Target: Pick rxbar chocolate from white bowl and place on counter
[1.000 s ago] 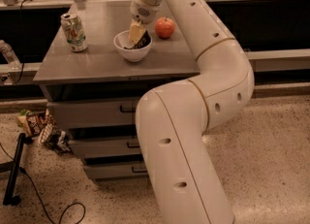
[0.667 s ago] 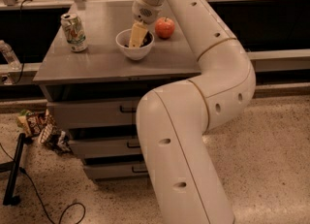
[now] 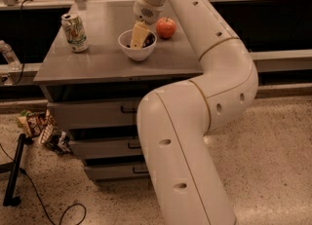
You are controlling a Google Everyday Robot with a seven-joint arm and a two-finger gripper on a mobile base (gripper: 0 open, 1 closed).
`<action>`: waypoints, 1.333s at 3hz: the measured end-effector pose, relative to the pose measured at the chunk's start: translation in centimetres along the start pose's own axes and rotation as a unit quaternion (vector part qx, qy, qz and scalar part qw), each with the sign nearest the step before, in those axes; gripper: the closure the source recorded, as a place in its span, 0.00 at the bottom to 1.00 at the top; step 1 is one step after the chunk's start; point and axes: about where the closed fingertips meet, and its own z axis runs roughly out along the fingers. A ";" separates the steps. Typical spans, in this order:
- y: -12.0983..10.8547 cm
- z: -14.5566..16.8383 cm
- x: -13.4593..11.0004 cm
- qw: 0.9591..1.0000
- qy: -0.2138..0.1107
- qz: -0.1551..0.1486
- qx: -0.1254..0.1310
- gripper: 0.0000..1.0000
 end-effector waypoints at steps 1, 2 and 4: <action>0.0 -0.1 0.0 1.000 0.000 0.000 0.000 0.19; 0.0 -0.2 -0.1 1.000 0.000 0.000 0.000 0.38; 0.4 -0.3 2.3 0.999 0.031 0.024 -0.007 0.66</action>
Offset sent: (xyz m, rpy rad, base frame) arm -0.0218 -0.0333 -0.0029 -0.1143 0.1010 -0.0102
